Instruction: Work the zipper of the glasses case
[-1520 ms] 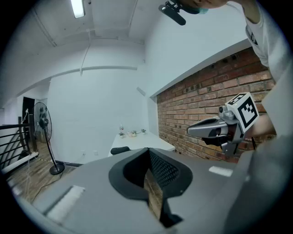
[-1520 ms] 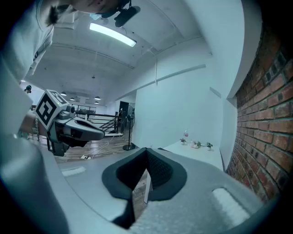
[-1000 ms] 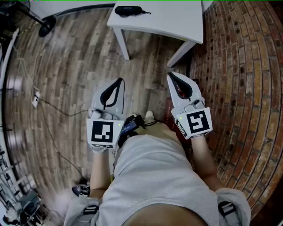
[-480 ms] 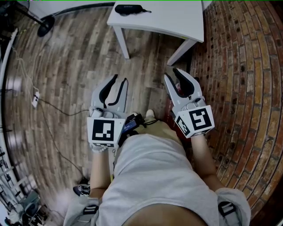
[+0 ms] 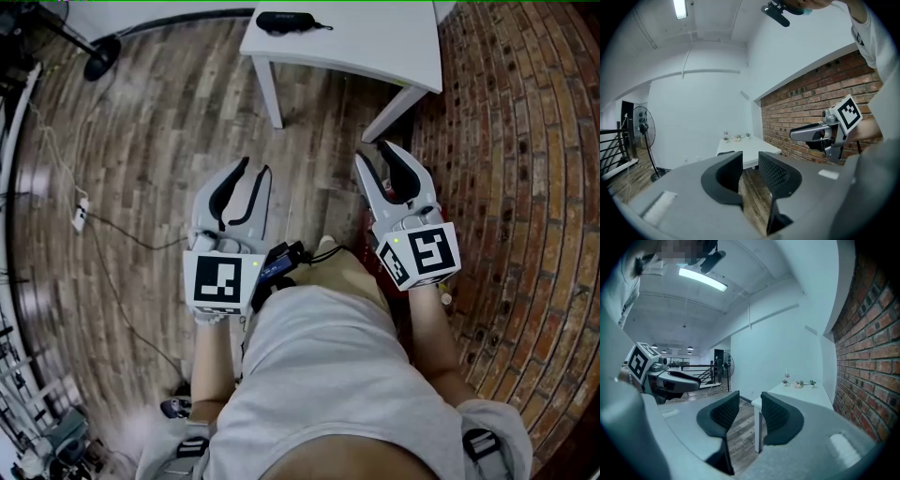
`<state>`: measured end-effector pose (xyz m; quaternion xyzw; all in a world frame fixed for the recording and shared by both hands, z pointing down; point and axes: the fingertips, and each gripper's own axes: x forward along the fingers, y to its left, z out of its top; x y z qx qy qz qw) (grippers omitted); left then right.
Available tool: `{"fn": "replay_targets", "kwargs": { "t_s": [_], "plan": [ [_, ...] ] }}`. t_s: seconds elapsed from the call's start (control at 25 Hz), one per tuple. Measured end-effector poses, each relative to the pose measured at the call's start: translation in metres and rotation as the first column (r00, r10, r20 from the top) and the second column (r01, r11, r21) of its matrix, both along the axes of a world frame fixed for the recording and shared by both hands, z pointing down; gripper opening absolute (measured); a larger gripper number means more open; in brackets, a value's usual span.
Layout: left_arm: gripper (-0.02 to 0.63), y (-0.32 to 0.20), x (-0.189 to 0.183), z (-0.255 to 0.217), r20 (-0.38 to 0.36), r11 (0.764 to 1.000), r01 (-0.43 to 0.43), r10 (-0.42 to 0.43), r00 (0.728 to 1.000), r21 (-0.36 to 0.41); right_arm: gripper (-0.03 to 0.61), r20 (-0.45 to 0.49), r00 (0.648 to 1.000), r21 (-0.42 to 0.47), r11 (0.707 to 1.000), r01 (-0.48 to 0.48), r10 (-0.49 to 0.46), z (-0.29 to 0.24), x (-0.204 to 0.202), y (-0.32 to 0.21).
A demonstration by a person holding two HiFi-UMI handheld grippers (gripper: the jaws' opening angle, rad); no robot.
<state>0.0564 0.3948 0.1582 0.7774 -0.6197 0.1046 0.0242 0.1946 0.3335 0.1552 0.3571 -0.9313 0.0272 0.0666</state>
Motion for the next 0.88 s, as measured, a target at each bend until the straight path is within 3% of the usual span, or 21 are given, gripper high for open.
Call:
{"fn": "replay_targets", "kwargs": {
  "t_s": [0.48,0.76,0.88],
  "plan": [
    [0.104,-0.005,-0.029,-0.005,0.020,0.999,0.040,-0.040,0.999,0.021,0.144,0.006,1.000,-0.001,1.000,0.012,-0.012,0.005,-0.018,-0.010],
    [0.104,-0.049,-0.044,-0.009,-0.035,0.997,0.075,-0.074,0.997,0.030,0.144,0.011,0.999,-0.018,0.999,0.042,-0.042,0.014,-0.034,-0.063],
    [0.104,-0.076,-0.050,-0.015,-0.024,0.995,0.088,-0.087,0.996,0.038,0.144,0.012,0.998,-0.014,0.998,0.060,-0.060,0.012,-0.045,-0.094]
  ]
}}
